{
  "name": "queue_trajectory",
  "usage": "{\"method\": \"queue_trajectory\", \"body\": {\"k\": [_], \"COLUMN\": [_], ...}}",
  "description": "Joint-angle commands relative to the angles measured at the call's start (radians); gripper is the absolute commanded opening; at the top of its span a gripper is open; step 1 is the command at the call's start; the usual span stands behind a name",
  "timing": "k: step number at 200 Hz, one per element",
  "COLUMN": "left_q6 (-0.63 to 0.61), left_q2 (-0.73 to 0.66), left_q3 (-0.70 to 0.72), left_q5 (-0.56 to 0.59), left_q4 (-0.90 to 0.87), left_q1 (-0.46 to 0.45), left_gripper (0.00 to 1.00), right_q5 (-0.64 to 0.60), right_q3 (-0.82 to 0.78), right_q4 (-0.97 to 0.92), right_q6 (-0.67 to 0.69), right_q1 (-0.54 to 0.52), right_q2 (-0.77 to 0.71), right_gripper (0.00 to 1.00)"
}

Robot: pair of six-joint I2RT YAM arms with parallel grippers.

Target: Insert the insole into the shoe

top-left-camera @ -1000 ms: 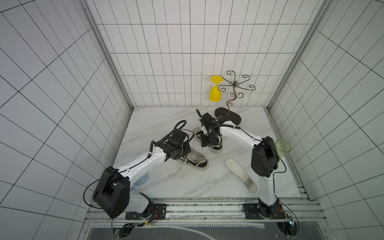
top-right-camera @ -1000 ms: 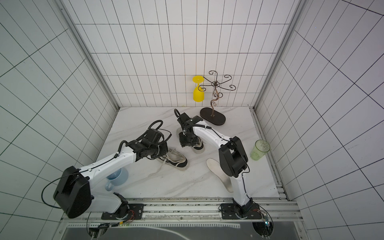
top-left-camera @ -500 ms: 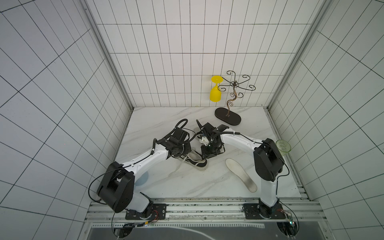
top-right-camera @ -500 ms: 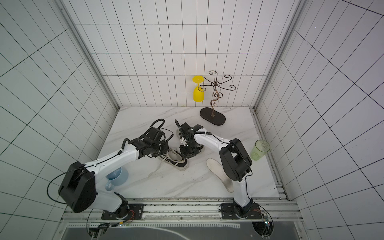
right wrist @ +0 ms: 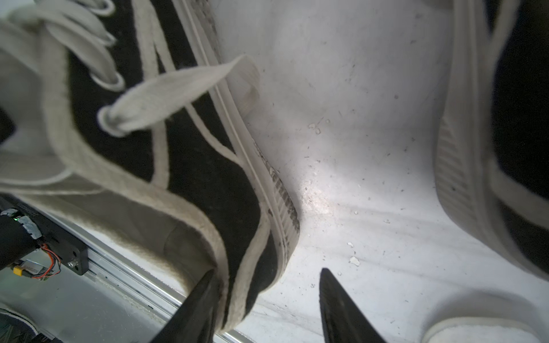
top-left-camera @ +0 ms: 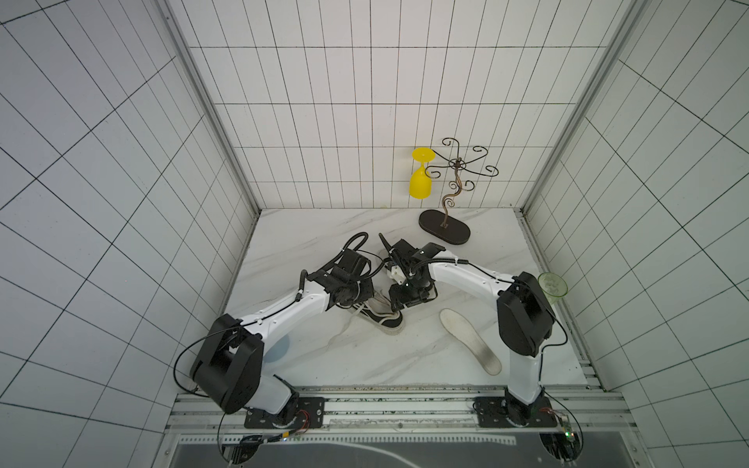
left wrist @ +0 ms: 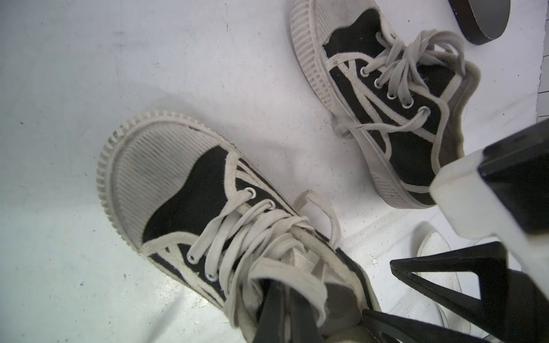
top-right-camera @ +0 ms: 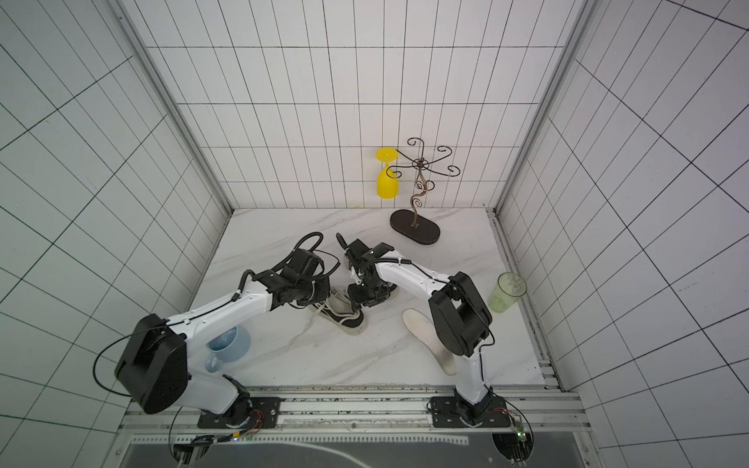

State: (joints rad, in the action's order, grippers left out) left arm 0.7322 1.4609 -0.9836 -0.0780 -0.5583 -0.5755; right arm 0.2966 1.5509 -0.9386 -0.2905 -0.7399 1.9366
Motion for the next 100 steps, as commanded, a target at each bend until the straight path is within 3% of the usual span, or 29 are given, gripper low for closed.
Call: {"method": "queue_trajectory", "body": {"k": [1,49,100], "left_q6": [-0.008,-0.012,-0.019], "left_q2": [0.001,-0.01,-0.025], "left_q3": [-0.032,-0.038,-0.041], "left_q5": [0.026,0.028,0.039], "left_q4": [0.02,0.018,0.027], "left_q1": [-0.003,0.0,-0.001], "left_gripper": [0.0,0.0,0.0], "right_q5": [0.032,0.036,-0.213], "right_q3": [0.102,0.039,-0.036], "right_q4": [-0.029,-0.005,-0.077], "right_q6": [0.002,0.033,0.035], "right_q1": [0.002,-0.001,-0.016], "right_q2": [0.005,0.032,0.09], "right_gripper": [0.56,0.6,0.59]}}
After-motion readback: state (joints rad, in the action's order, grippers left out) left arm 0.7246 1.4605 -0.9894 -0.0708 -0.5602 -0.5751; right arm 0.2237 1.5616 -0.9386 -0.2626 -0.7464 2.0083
